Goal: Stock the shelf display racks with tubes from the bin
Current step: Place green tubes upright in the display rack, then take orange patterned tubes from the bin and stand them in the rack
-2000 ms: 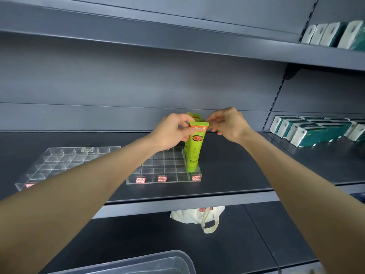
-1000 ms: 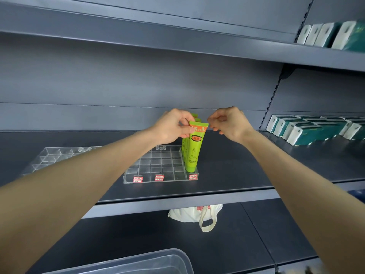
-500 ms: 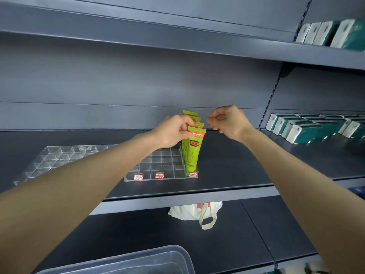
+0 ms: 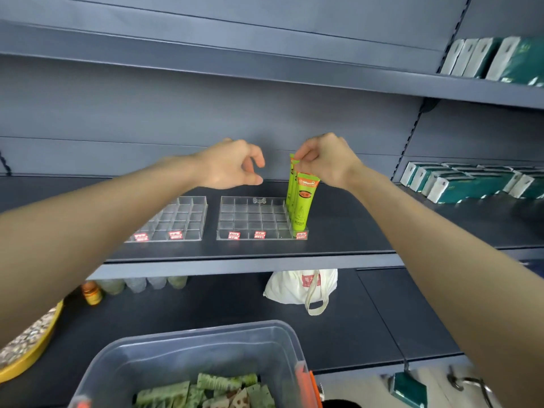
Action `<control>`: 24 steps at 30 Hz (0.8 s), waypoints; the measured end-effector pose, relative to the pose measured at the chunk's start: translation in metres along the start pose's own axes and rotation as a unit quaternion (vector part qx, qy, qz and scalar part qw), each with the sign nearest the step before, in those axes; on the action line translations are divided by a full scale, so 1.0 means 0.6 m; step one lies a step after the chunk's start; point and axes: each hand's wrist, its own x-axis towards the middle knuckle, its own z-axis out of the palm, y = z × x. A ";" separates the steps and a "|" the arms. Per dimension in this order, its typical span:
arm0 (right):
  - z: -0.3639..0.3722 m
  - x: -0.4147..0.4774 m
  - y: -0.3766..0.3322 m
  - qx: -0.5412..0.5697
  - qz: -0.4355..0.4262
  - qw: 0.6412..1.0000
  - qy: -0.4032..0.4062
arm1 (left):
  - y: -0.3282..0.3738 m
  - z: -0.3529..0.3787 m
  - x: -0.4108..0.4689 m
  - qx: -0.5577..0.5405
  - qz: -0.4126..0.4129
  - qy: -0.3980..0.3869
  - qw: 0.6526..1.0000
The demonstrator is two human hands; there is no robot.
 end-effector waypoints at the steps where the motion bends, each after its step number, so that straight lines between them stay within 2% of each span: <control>1: 0.008 -0.012 -0.011 -0.003 0.000 1.000 -0.012 | -0.005 -0.003 -0.020 0.003 -0.007 -0.002 1.000; 7: 0.109 -0.100 -0.037 -0.016 -0.006 0.995 -0.102 | -0.050 0.043 -0.144 0.015 -0.047 -0.068 0.996; 16: 0.338 -0.274 0.001 0.001 0.042 0.957 -0.287 | -0.152 0.242 -0.317 -0.048 -0.142 -0.189 0.970; 20: 0.421 -0.343 0.031 0.031 0.074 0.937 -0.340 | -0.197 0.337 -0.384 -0.064 -0.187 -0.234 0.952; 24: 0.499 -0.395 0.073 0.033 0.105 0.924 -0.365 | -0.220 0.414 -0.435 -0.091 -0.219 -0.241 0.941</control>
